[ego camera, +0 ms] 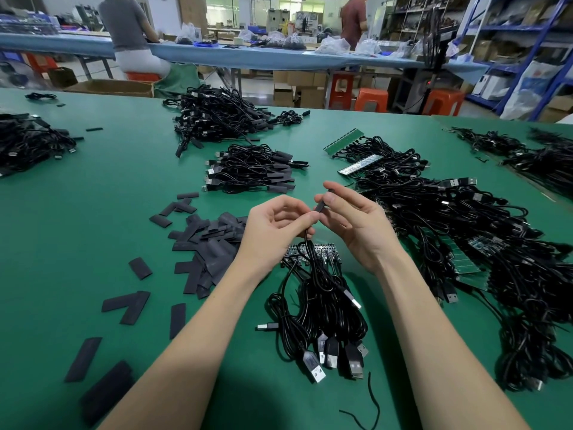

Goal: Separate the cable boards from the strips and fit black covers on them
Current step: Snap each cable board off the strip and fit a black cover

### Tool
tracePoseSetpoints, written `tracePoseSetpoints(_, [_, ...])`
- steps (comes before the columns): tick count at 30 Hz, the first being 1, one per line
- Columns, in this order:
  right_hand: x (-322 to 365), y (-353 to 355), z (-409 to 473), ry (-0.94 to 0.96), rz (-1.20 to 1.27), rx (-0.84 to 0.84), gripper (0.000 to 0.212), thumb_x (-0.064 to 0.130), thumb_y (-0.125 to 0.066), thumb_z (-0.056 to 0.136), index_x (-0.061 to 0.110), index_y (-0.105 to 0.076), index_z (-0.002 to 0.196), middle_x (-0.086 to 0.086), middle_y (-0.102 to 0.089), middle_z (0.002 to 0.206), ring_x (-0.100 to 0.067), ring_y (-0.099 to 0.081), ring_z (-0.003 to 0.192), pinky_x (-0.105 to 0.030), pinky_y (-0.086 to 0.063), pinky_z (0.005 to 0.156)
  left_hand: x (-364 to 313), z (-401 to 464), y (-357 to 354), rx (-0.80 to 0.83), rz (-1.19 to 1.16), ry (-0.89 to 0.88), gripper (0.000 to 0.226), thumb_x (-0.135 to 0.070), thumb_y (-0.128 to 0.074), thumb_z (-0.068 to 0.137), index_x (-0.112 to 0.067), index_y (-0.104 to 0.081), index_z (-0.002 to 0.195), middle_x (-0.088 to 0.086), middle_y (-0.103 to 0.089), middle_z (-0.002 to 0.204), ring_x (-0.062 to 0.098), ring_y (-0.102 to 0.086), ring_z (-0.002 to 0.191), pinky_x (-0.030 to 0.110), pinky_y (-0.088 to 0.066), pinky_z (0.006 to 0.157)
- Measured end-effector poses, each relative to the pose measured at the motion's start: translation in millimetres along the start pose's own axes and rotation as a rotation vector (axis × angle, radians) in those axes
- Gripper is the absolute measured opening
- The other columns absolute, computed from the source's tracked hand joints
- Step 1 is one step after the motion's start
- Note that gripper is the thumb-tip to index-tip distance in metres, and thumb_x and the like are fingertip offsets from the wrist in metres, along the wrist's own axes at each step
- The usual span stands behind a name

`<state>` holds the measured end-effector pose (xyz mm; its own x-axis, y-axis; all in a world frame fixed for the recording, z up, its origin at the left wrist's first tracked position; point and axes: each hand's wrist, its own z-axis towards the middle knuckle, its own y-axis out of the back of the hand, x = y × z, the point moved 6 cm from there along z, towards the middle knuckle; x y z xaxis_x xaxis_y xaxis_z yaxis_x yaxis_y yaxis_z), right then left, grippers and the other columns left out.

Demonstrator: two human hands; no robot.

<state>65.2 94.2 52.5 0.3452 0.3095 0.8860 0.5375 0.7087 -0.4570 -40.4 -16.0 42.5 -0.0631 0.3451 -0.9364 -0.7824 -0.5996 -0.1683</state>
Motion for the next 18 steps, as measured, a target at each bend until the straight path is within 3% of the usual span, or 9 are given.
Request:
tracePoseSetpoints(8, [-1, 1, 2, -0.013, 0.03, -0.043, 0.027, 0.012, -0.08, 0.072, 0.013, -0.079, 0.099, -0.013, -0.076, 0.098, -0.02, -0.074, 0.085, -0.024, -0.059, 0.076, 0, 2, -2, 0.037, 0.058, 0.039, 0.011, -0.008, -0.078, 0.085, -0.007, -0.068, 0.089, 0.015, -0.071, 0.079, 0.019, -0.069, 0.068, 0.024, -0.057, 0.069])
tracePoseSetpoints(14, [9, 15, 8, 0.053, 0.238, -0.224, 0.017, 0.004, -0.069, 0.09, 0.01, -0.073, 0.106, -0.008, -0.077, 0.089, -0.013, -0.074, 0.08, -0.02, -0.058, 0.07, 10, 5, -14, 0.263, 0.428, 0.166, 0.023, -0.042, -0.079, 0.084, -0.026, -0.069, 0.097, -0.008, -0.074, 0.09, 0.004, -0.067, 0.087, 0.022, -0.05, 0.089])
tracePoseSetpoints(18, [10, 18, 10, 0.095, 0.278, -0.282, 0.018, 0.005, -0.069, 0.092, 0.008, -0.07, 0.11, -0.007, -0.076, 0.086, -0.012, -0.073, 0.078, -0.02, -0.059, 0.071, 9, 7, -15, 0.252, 0.273, 0.231, 0.024, -0.024, -0.08, 0.084, -0.021, -0.067, 0.105, 0.01, -0.07, 0.091, 0.018, -0.066, 0.085, 0.034, -0.049, 0.092])
